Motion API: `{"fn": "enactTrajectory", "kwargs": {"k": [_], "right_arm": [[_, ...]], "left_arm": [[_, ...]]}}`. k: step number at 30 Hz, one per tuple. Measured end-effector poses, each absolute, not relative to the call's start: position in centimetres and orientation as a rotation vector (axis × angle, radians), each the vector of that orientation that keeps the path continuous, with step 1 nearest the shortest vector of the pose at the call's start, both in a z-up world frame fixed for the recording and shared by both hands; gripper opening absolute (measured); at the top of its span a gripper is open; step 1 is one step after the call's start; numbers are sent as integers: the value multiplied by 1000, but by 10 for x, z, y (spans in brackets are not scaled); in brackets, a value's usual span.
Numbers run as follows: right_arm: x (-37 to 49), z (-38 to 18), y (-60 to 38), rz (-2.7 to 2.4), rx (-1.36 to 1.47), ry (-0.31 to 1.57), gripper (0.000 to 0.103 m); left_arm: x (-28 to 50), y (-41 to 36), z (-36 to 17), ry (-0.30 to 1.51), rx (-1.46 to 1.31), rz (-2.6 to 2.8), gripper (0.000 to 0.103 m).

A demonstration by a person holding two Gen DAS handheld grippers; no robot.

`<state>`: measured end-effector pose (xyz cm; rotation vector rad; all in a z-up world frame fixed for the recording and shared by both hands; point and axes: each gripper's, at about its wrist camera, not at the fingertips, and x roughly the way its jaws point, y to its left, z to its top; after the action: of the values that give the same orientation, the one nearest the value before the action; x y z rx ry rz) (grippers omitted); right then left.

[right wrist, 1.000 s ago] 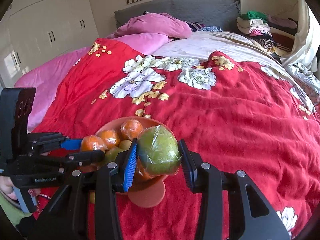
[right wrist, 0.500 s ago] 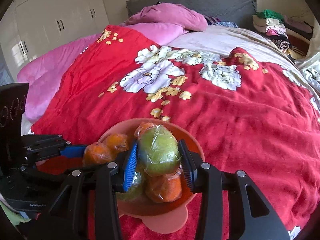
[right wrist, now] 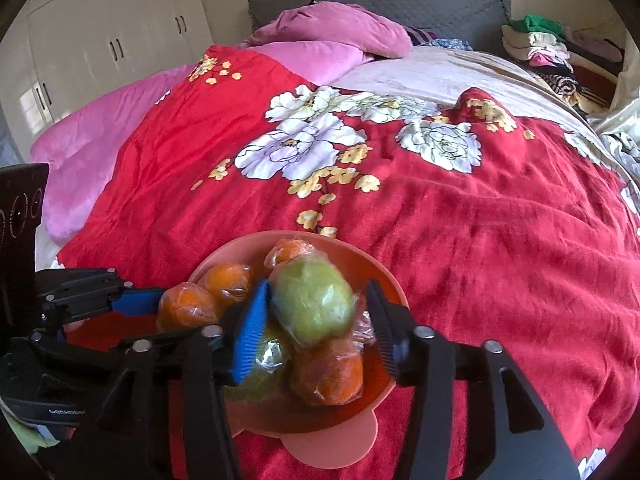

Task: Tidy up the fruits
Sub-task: 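Open the right tool over the bowl while the left tool releases the bagged orange, then withdraw both tools from the pink bowl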

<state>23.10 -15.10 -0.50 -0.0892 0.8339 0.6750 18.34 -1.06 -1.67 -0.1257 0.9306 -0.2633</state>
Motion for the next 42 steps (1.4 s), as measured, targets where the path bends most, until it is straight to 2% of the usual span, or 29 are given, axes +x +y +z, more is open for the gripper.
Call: {"fn": "enactTrajectory", "kwargs": {"k": [10,15,19,21,25,31,42], "right_arm": [[221,7,-173,660,-14,808,62],[216,11,-183,651,16,801,75],[209,12,-189,639,18,793,77],[205,12,-192,628,17,791,82],[200,14,-199,618,38,789,86],[190,20,-206,590,30,759,90],[178,26,-221,530,19,729,95]], "left_arm": [[183,-11,-17,932,-126,-263,32],[183,-11,-17,933,-122,-263,32],[183,-11,-17,933,-121,-263,33],[182,-11,-17,933,-121,-263,34],[179,-10,-16,924,-121,-260,36],[175,-10,-10,916,-119,-253,41],[167,-7,0,896,-124,-241,58]]}}
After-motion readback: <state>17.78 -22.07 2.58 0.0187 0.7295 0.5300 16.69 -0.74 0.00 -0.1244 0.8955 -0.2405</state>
